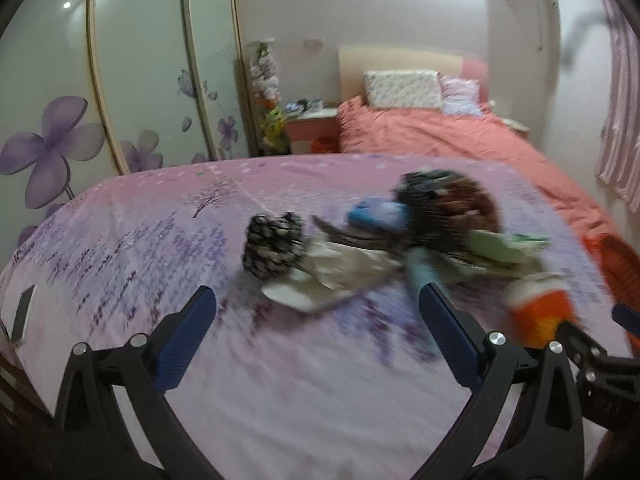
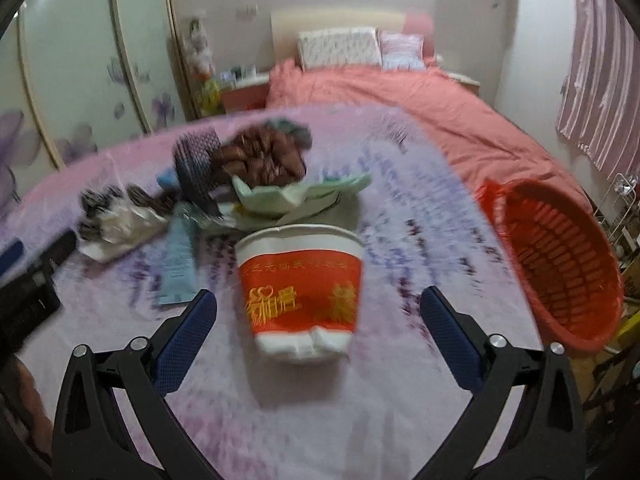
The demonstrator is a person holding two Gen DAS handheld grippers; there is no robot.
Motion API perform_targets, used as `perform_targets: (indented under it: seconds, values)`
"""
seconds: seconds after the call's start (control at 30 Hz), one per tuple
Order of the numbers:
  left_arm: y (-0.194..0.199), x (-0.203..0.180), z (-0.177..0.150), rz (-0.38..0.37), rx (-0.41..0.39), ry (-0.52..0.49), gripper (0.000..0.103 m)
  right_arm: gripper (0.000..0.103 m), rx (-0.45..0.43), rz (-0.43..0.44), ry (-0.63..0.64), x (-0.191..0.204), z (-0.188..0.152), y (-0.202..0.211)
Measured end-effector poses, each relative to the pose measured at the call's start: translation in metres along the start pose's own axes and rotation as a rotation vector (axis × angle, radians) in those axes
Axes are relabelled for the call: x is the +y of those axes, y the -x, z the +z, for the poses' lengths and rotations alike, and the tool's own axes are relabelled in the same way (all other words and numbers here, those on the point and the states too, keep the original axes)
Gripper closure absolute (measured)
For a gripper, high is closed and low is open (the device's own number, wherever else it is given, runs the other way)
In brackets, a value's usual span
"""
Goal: Collect trash
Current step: 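Grasp the red-and-white paper cup with the right tool while the left tool approaches the black floral scrunchie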
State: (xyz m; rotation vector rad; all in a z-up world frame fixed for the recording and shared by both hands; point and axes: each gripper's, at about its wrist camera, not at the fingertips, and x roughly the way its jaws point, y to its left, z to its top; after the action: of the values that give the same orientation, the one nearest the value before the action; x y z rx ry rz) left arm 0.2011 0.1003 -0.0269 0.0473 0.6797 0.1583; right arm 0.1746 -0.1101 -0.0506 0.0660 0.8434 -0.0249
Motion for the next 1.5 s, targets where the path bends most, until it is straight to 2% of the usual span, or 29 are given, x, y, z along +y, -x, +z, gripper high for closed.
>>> perform_targets:
  seconds: [0.03,0.17,0.3,0.4,0.5,0.6,0.67,0.73,0.8,0.83,0.87,0.93,1.0,1.13,1.17,1.2,1.27,1.33,1.4,1.5]
  values:
    - [-0.012,0.005,0.004,0.005,0.021,0.004,0.004,0.009,0.029,-0.002,0.003,0.002,0.003,-0.01]
    - [-0.057,0.026,0.014,-0.006,0.117,0.063,0.005,0.031,0.088,0.0,-0.02,-0.002,0.005,-0.031]
    - [-0.074,0.031,0.015,-0.002,0.133,0.056,0.006,0.043,0.097,0.01,-0.055,-0.013,0.006,-0.037]
    - [-0.085,0.029,0.018,-0.006,0.15,0.043,0.007,0.044,0.075,-0.001,-0.063,-0.013,0.007,-0.039]
    - [-0.095,0.025,0.019,-0.029,0.166,0.039,0.013,0.047,0.06,-0.039,-0.035,-0.007,0.01,-0.043]
    - [-0.105,0.023,0.023,-0.054,0.167,0.031,0.023,0.049,0.059,-0.042,-0.026,-0.004,0.012,-0.044]
    - [-0.108,0.022,0.024,-0.081,0.164,0.03,0.038,0.049,0.059,-0.04,-0.029,-0.003,0.012,-0.044]
    - [-0.108,0.02,0.024,-0.101,0.157,0.024,0.047,0.049,0.06,-0.041,-0.028,-0.001,0.012,-0.043]
    - [-0.108,0.02,0.022,-0.112,0.157,0.023,0.048,0.049,0.06,-0.04,-0.029,-0.003,0.013,-0.044]
    - [-0.106,0.021,0.02,-0.115,0.154,0.027,0.046,0.049,0.059,-0.036,-0.033,-0.002,0.013,-0.044]
    - [-0.104,0.023,0.018,-0.119,0.152,0.033,0.038,0.049,0.059,-0.034,-0.034,-0.003,0.013,-0.045]
    - [-0.103,0.029,0.015,-0.128,0.155,0.041,0.031,0.048,0.059,-0.032,-0.035,-0.002,0.013,-0.045]
    - [-0.105,0.032,0.013,-0.138,0.166,0.04,0.031,0.048,0.06,-0.036,-0.03,-0.004,0.014,-0.046]
    - [-0.107,0.034,0.008,-0.188,0.179,0.067,0.04,0.049,0.058,-0.034,-0.035,-0.003,0.013,-0.045]
    - [-0.107,0.032,0.009,-0.185,0.177,0.066,0.045,0.051,0.057,-0.033,-0.033,-0.007,0.014,-0.047]
    - [-0.107,0.032,0.01,-0.182,0.17,0.062,0.047,0.058,0.055,-0.036,-0.03,-0.008,0.014,-0.047]
    - [-0.101,0.032,0.011,-0.184,0.148,0.052,0.058,0.059,0.052,-0.016,-0.035,-0.012,0.014,-0.047]
    - [-0.099,0.035,0.013,-0.198,0.149,0.059,0.059,0.059,0.052,-0.013,-0.032,-0.014,0.013,-0.047]
    - [-0.099,0.037,0.012,-0.207,0.158,0.066,0.052,0.059,0.053,-0.022,-0.02,-0.013,0.011,-0.046]
    - [-0.102,0.034,0.008,-0.216,0.171,0.068,0.049,0.058,0.053,-0.021,-0.026,-0.014,0.008,-0.044]
